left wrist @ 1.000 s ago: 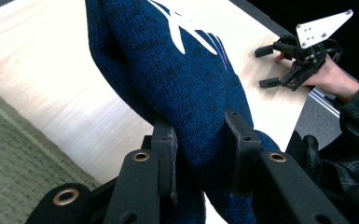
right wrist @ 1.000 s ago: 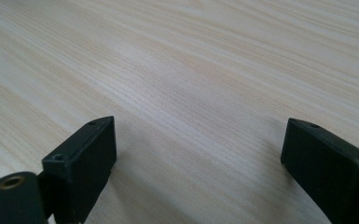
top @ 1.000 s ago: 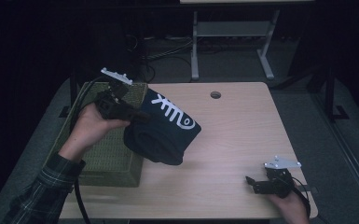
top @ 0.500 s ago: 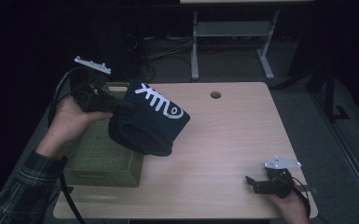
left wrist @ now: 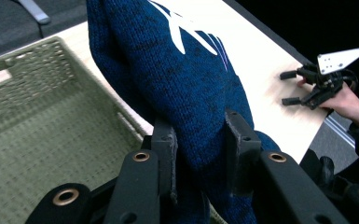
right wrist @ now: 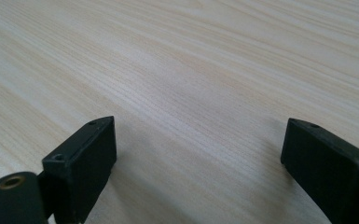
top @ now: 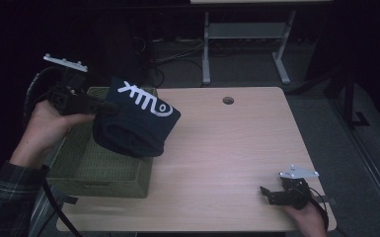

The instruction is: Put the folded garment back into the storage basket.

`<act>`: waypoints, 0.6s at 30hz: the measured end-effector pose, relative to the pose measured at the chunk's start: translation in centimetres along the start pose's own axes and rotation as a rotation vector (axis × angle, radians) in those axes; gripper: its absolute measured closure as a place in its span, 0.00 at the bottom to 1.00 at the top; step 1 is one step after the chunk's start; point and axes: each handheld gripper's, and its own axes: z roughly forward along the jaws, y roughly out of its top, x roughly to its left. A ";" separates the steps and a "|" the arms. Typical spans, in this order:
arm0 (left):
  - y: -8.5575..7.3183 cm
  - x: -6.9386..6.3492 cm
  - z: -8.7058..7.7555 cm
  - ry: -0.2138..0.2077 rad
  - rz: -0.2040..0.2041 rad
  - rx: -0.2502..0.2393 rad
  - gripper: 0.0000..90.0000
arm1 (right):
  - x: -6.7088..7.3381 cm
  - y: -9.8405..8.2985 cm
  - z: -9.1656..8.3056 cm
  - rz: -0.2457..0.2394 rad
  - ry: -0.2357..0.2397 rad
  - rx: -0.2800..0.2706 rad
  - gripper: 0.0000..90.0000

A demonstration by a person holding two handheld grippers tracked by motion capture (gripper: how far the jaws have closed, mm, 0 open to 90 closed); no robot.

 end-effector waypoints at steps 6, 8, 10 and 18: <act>-1.0 1.5 -1.5 0.031 -0.036 -0.017 0.77 | 0.0 0.0 0.0 0.001 0.000 0.000 0.11; -1.4 1.9 -2.0 0.038 -0.048 -0.023 0.77 | 0.0 0.0 0.0 0.002 -0.001 0.000 0.11; -1.6 2.2 -2.4 0.045 -0.060 -0.026 0.77 | 0.0 0.0 0.0 0.001 -0.002 -0.001 0.11; -3.1 3.7 -3.2 0.069 -0.109 -0.027 0.77 | 0.0 0.0 0.0 0.001 -0.002 -0.001 0.11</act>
